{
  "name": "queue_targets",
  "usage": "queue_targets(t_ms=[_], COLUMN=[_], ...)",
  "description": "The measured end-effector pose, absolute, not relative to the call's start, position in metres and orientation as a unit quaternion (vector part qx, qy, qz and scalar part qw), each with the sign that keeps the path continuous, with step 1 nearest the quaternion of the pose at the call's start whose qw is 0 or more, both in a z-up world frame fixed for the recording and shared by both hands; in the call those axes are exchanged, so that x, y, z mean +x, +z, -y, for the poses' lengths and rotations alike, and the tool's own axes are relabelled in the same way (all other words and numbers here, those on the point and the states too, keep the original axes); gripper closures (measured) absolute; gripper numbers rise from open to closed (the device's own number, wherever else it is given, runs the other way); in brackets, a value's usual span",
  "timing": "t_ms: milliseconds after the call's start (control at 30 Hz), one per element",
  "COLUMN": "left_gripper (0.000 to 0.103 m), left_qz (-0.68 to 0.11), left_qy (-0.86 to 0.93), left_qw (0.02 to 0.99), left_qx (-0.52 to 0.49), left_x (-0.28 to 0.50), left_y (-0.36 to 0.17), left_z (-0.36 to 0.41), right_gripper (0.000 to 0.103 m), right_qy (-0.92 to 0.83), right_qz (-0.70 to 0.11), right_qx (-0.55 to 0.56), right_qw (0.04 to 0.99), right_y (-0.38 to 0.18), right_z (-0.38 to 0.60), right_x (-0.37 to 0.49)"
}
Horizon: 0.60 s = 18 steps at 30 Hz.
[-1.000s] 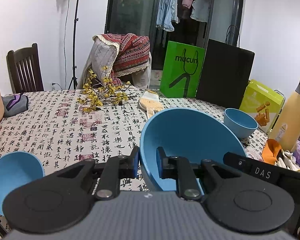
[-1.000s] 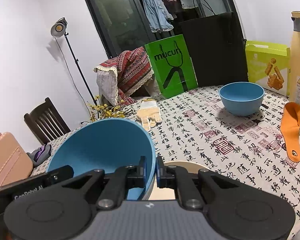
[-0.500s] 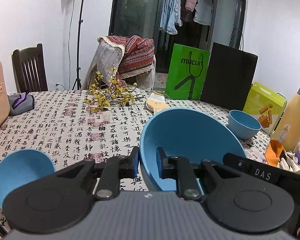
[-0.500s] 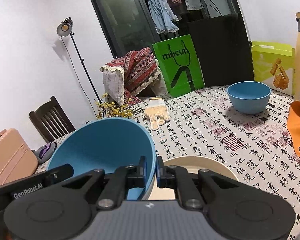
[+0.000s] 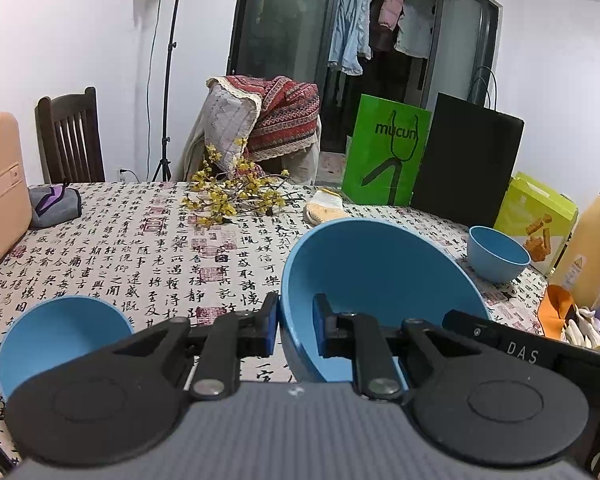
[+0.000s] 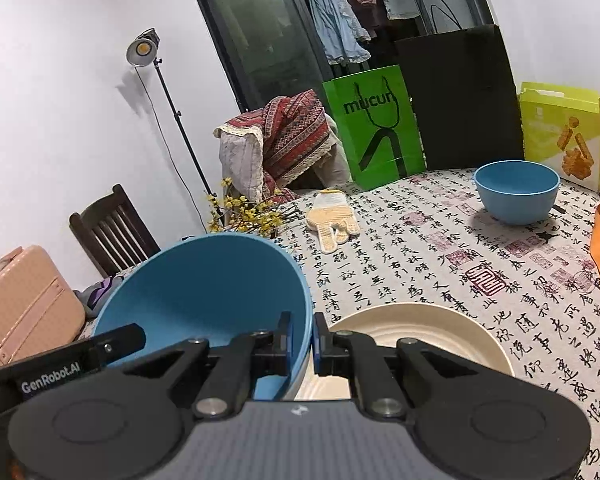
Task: Organize plates and bowls
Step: 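Carry the held blue bowl past the cream plate stack, then carry the held blue bowl toward the blue bowl beside the pink suitcase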
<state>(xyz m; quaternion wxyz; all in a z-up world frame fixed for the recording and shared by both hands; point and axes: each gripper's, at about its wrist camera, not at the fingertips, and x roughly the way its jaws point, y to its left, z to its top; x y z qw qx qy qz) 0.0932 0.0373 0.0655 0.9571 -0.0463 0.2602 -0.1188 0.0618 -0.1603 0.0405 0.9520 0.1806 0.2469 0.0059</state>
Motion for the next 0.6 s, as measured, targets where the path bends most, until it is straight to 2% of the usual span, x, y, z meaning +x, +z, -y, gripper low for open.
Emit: queue_targets(t_ms=[600], left_gripper=[0.085], left_qz=[-0.244], left_qy=[-0.101], left_qw=[0.963], left_qx=[-0.06], left_x=[0.088], left_y=[0.07], left_z=[-0.069], right_gripper=[0.094], right_qy=[0.032], right_qz=[-0.243], right_qx=[0.178], right_qw=[0.953], right_y=[0.043], right_z=[0.133], right_x=[0.068])
